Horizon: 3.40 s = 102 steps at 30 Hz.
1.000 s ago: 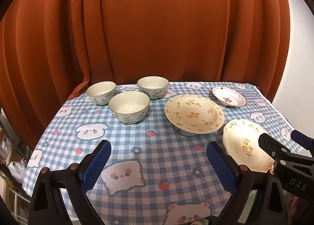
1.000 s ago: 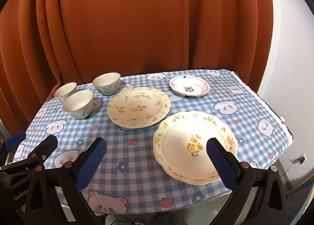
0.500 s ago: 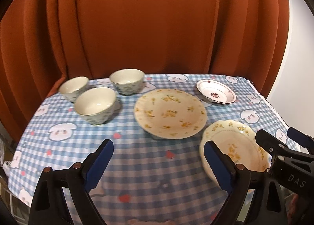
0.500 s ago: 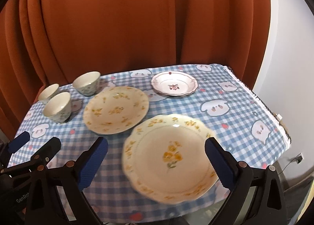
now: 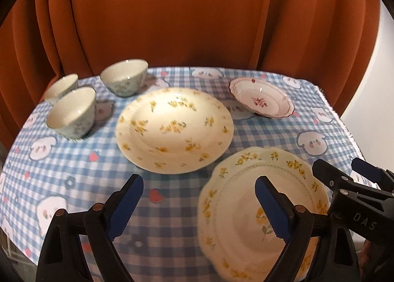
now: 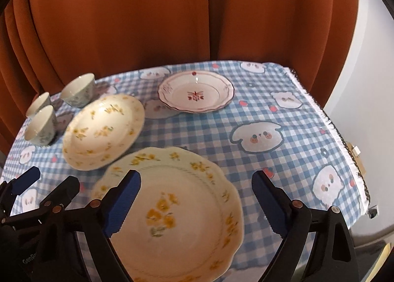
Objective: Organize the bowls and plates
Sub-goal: 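Close both grippers on the rim of the scalloped plate, then lift the scalloped plate with both grippers and carry it toward the bowls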
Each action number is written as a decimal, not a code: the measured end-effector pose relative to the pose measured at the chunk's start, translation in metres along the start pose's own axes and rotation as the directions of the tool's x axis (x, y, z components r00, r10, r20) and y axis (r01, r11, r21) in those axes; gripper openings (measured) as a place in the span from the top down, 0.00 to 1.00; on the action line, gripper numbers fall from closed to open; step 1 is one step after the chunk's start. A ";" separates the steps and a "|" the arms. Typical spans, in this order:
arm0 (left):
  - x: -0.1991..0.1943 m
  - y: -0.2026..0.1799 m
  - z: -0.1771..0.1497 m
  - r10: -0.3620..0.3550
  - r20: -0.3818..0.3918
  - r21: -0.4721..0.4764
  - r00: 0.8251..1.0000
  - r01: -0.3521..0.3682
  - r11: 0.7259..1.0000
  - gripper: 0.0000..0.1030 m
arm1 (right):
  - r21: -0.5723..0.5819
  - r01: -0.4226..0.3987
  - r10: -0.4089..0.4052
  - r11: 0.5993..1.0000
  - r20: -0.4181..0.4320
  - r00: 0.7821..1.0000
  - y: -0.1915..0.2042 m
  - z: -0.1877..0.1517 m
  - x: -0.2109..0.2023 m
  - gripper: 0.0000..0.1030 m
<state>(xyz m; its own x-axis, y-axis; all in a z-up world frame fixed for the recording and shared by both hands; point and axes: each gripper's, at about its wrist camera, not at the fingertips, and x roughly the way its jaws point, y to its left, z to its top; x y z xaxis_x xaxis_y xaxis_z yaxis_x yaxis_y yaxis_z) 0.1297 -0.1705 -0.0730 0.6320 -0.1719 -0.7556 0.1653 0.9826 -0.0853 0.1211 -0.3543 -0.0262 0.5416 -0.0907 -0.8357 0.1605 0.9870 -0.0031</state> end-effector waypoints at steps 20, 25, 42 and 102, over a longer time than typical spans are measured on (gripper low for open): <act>0.057 -0.040 -0.029 0.113 -0.210 -0.077 0.971 -0.132 0.988 0.26 | -0.048 -0.151 0.135 0.987 -0.248 0.959 -0.037 -0.027 0.085 0.27; 0.064 -0.039 -0.032 0.120 -0.245 -0.088 0.962 -0.146 0.985 0.26 | -0.046 -0.204 0.185 0.978 -0.269 0.945 -0.036 -0.029 0.094 0.32; 0.064 -0.037 -0.034 0.102 -0.283 -0.057 0.954 -0.123 0.991 0.28 | -0.055 -0.180 0.156 0.982 -0.291 0.944 -0.031 -0.028 0.096 0.37; -0.012 0.235 -0.025 0.024 -0.222 -0.034 0.975 -0.032 0.999 0.28 | -0.025 -0.063 0.058 0.998 -0.171 0.984 0.245 -0.052 0.016 0.37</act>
<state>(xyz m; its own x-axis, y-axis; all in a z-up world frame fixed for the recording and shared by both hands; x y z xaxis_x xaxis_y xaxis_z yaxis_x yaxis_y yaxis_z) 0.1419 0.0647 -0.1000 0.4518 -0.1281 -0.8829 0.1189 0.9895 -0.0827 0.1264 -0.1073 -0.0683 0.4011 -0.0093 -0.9160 0.1053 0.9938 0.0360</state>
